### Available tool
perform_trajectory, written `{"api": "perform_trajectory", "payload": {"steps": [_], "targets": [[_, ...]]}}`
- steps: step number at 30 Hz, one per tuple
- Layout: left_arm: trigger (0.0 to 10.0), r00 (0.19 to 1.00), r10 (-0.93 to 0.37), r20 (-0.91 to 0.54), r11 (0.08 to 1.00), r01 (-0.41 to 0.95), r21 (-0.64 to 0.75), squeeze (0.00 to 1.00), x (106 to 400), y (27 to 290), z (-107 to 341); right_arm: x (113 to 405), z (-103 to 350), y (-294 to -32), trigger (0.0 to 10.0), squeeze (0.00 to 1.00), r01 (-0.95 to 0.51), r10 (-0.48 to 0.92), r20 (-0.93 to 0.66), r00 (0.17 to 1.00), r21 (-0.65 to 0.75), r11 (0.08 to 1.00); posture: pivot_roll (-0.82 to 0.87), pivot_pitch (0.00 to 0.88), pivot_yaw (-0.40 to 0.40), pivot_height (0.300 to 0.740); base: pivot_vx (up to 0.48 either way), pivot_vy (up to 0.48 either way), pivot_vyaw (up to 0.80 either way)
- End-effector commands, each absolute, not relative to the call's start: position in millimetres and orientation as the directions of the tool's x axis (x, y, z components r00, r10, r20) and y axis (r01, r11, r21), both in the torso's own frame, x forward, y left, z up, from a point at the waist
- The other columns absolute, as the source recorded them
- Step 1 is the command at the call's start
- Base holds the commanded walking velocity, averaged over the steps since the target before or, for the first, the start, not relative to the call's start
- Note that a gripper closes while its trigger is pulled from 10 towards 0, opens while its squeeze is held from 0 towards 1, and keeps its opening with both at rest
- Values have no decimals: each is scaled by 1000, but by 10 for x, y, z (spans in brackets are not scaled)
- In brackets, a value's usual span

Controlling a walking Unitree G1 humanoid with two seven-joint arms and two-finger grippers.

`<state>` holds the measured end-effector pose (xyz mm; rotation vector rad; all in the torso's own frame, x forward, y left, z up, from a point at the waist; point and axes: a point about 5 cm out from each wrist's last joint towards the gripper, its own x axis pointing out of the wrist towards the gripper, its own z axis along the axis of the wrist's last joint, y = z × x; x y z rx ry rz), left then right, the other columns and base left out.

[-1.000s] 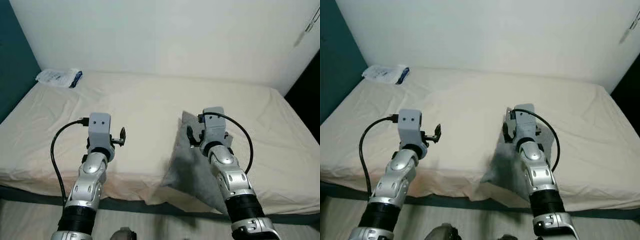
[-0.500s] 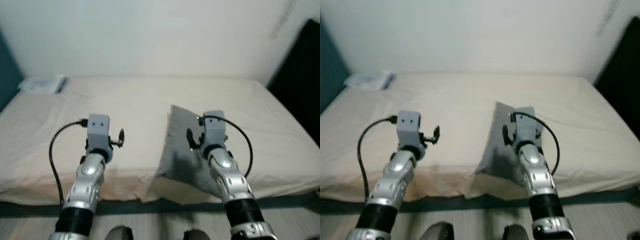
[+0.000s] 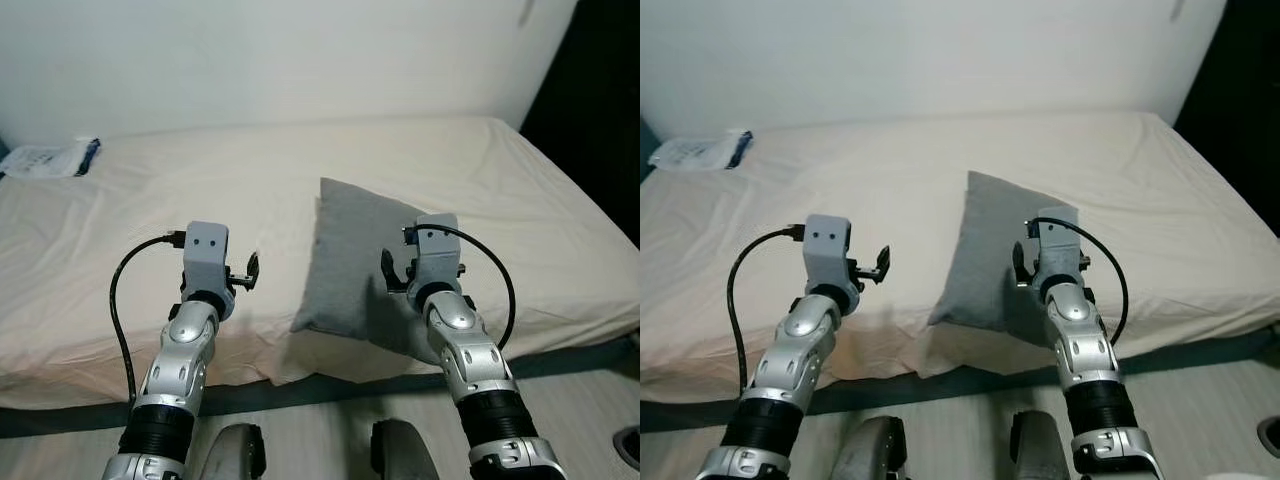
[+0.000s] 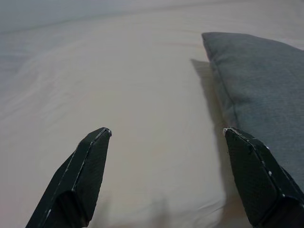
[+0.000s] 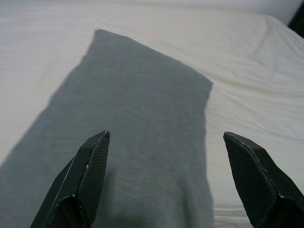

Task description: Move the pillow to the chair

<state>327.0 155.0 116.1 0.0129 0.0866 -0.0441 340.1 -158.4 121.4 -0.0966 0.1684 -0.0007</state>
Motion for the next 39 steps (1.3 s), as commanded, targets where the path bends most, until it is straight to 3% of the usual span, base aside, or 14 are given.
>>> {"api": "perform_trajectory", "payload": {"steps": [1,8,21,26,31,33,38,39], "targets": [[10000,994,-32,-104,999,31,-10,0,3269,1591,1129,3388,1201,-1569,10000,0,-15,5,-167,986,-63,998,1,70,-11,597,0,0,0],[10000,982,-98,-159,992,83,-100,0,3319,1590,1077,3389,1194,-1568,10000,0,-13,10,-170,985,-17,1000,0,75,-9,568,0,0,0],[10000,960,-209,-184,965,172,-199,0,3472,1641,1149,3388,1212,-1645,10000,0,3,-14,-165,986,-72,997,-6,89,-6,525,0,0,0],[10000,921,-324,-214,891,221,-397,0,3481,1567,1072,3411,1258,-1704,10000,0,26,-33,-142,989,-48,999,-14,98,-11,520,0,0,0],[10000,903,-365,-225,860,235,-454,0,3482,1543,1038,3417,1270,-1720,10000,0,33,-39,-136,990,-45,998,-12,99,-14,520,0,0,0],[10000,875,-426,-228,735,189,-651,0,3520,1514,981,3429,1294,-1762,10000,0,57,-62,-136,989,-40,998,-16,100,-11,520,0,0,0],[10000,872,-448,-198,652,167,-740,0,3537,1506,1001,3431,1308,-1765,10000,0,60,-64,-134,989,-30,998,-17,99,-10,520,0,0,0],[10000,862,-476,-176,596,169,-785,0,3541,1486,1020,3445,1298,-1779,10000,0,60,-63,-138,988,-27,998,-15,96,-10,520,0,0,0]]}}
